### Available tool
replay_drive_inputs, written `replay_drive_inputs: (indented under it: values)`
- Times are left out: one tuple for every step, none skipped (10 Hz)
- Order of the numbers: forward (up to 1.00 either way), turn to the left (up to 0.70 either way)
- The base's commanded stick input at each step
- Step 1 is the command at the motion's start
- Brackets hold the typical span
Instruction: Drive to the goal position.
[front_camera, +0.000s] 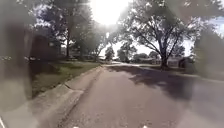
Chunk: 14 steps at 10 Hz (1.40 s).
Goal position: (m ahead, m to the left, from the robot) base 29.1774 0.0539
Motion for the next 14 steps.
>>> replay_drive_inputs:
  values:
    - [1.00,0.00]
    - [1.00,0.00]
    - [1.00,0.00]
    - [1.00,0.00]
    - [1.00,0.00]
    - [1.00,0.00]
    - [1.00,0.00]
    - [1.00,0.00]
    - [1.00,0.00]
    - [1.00,0.00]
    - [1.00,0.00]
    - [1.00,0.00]
    - [1.00,-0.06]
    - [1.00,-0.06]
